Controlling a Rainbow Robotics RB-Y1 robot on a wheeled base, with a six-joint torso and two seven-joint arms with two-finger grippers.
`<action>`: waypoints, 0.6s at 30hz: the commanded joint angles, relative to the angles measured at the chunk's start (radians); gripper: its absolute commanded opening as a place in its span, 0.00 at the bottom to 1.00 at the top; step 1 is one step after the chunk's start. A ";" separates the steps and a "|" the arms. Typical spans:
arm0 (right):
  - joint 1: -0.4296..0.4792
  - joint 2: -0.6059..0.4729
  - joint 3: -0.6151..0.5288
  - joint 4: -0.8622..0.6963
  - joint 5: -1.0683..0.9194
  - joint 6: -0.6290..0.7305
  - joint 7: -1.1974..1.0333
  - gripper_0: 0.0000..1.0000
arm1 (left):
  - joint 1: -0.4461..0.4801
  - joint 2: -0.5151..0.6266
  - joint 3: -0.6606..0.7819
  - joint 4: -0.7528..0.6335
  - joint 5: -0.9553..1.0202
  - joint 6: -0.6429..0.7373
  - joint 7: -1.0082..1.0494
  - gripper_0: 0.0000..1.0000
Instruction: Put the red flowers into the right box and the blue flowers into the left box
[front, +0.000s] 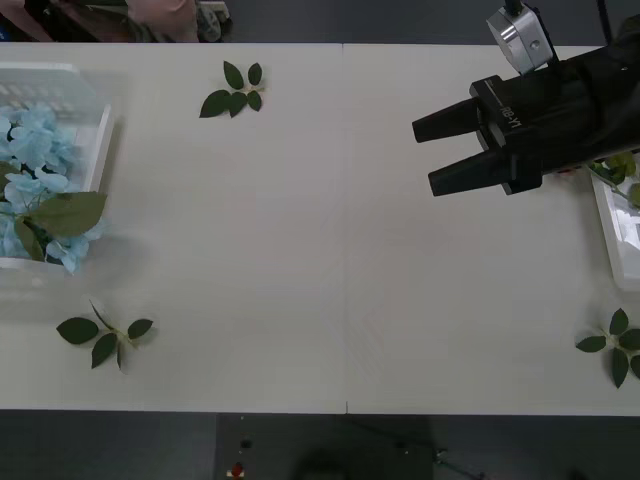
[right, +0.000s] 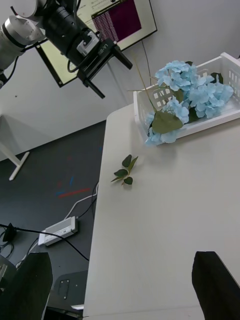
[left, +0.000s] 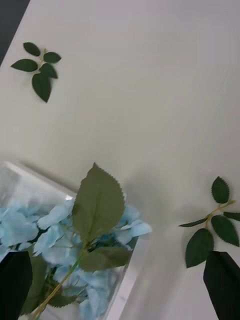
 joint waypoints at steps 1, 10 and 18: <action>-0.024 -0.004 -0.012 -0.007 -0.001 0.001 0.009 0.82 | -0.025 0.006 -0.086 -0.047 0.025 -0.009 0.023 1.00; -0.024 -0.004 -0.012 -0.007 -0.001 0.001 0.009 0.81 | -0.125 -0.082 -0.427 -0.076 0.000 -0.301 0.023 1.00; -0.024 -0.004 -0.012 -0.007 -0.001 0.001 0.009 0.82 | -0.235 -0.075 -0.640 -0.068 0.017 -0.511 0.103 1.00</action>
